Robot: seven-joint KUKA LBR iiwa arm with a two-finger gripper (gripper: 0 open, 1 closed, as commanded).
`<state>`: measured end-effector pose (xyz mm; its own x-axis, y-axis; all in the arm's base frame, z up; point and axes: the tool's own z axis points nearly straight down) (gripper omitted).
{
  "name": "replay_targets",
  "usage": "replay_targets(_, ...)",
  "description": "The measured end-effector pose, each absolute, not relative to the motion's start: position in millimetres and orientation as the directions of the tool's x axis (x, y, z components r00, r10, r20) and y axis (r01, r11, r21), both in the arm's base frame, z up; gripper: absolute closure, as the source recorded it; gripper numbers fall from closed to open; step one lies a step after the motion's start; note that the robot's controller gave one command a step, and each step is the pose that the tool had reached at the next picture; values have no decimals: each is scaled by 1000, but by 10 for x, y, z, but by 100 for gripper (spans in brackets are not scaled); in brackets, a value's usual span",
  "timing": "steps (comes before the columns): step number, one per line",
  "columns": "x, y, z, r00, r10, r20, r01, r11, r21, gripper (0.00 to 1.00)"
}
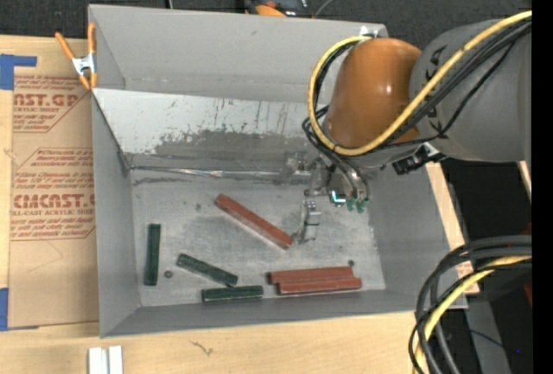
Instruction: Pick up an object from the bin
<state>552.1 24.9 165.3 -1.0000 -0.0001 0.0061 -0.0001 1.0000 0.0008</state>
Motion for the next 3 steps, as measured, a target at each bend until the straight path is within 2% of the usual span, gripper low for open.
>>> replay_targets(1, 5388, 243, 654, -1000, -23, 6, -23, 1000, 0, 0)
replay_targets(2, 5411, 244, 699, -1000, -23, -2, -23, 1000, 1, 100)
replay_targets(3, 5311, 100, 1989, -927, -376, -7, -376, 927, -2, 100)
